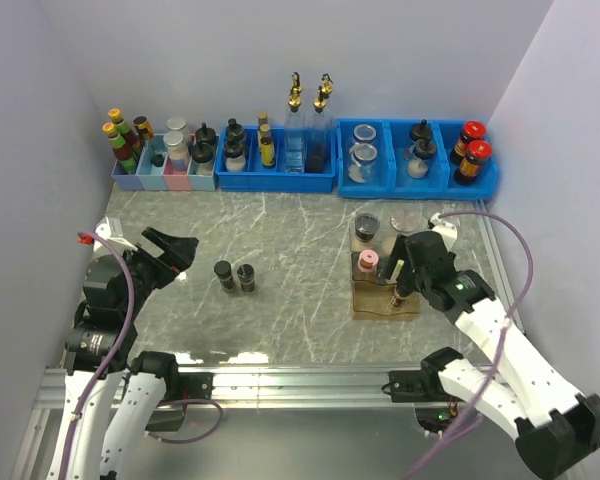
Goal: Organize the condiment bottles
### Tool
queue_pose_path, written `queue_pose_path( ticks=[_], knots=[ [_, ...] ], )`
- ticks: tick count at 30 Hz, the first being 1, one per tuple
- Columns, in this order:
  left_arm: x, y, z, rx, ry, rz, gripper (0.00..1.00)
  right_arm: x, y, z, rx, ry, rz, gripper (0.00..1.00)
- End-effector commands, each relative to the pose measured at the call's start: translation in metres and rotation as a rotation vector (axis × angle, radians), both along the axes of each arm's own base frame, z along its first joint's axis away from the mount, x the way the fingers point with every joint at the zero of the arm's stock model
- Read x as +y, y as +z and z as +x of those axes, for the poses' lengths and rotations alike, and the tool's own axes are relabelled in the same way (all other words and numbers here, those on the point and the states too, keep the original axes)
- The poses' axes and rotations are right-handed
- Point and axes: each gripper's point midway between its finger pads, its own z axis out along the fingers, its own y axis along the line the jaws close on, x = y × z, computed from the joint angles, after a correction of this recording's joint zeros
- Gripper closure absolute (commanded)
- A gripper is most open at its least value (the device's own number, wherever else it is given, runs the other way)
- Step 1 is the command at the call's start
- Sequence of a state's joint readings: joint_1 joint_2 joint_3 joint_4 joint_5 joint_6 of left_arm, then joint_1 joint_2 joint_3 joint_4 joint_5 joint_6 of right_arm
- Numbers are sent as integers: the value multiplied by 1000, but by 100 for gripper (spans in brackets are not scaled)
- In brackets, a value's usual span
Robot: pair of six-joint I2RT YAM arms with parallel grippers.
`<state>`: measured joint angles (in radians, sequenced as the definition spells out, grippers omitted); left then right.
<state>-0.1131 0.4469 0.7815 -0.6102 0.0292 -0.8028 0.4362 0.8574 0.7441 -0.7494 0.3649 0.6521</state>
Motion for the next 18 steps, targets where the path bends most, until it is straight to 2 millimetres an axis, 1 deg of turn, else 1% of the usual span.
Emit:
queue_pose_path(
  ticks=[1, 2, 3, 5, 6, 7, 8, 9, 10, 11, 12, 13, 14, 15, 16, 17, 18],
  knots=[
    [0, 12, 1, -46, 2, 0, 1, 54, 71, 10, -211, 288, 148, 10],
    [1, 13, 1, -47, 3, 0, 1, 67, 79, 8, -226, 351, 166, 10],
    [0, 12, 1, -46, 4, -3, 1, 89, 86, 4, -224, 442, 158, 10],
    [-1, 12, 1, -47, -3, -6, 1, 111, 88, 1, -204, 525, 129, 10],
    [-2, 11, 0, -43, -7, -9, 1, 131, 86, 4, -191, 589, 111, 10],
    [-1, 9, 1, -40, -2, -9, 1, 153, 84, -4, -177, 675, 122, 10],
    [0, 9, 1, -40, 1, -8, 1, 169, 90, -5, -188, 723, 126, 9],
    [0, 10, -1, -42, 2, -8, 1, 187, 84, -1, -182, 766, 106, 8],
    [1, 11, -1, -44, 6, -4, 1, 199, 84, 0, -186, 797, 99, 7],
    [2, 12, -2, -46, 8, -2, 1, 219, 92, -5, -207, 856, 103, 7],
    [3, 14, -3, -54, 15, 1, 1, 237, 84, 1, -214, 897, 77, 6],
    [3, 15, -4, -54, 15, 0, 1, 250, 84, 1, -226, 931, 76, 5],
    [3, 15, -5, -55, 14, 0, 1, 265, 83, -4, -231, 985, 89, 5],
    [3, 17, -5, -59, 14, -2, 1, 284, 81, 3, -252, 1010, 85, 4],
    [4, 17, -6, -57, 17, -1, 1, 294, 79, 5, -259, 1025, 84, 4],
    [3, 17, -7, -56, 13, -2, 1, 309, 72, 8, -250, 1045, 74, 3],
    [3, 18, -8, -61, 13, -4, 1, 318, 72, 13, -265, 1051, 69, 3]
  ],
)
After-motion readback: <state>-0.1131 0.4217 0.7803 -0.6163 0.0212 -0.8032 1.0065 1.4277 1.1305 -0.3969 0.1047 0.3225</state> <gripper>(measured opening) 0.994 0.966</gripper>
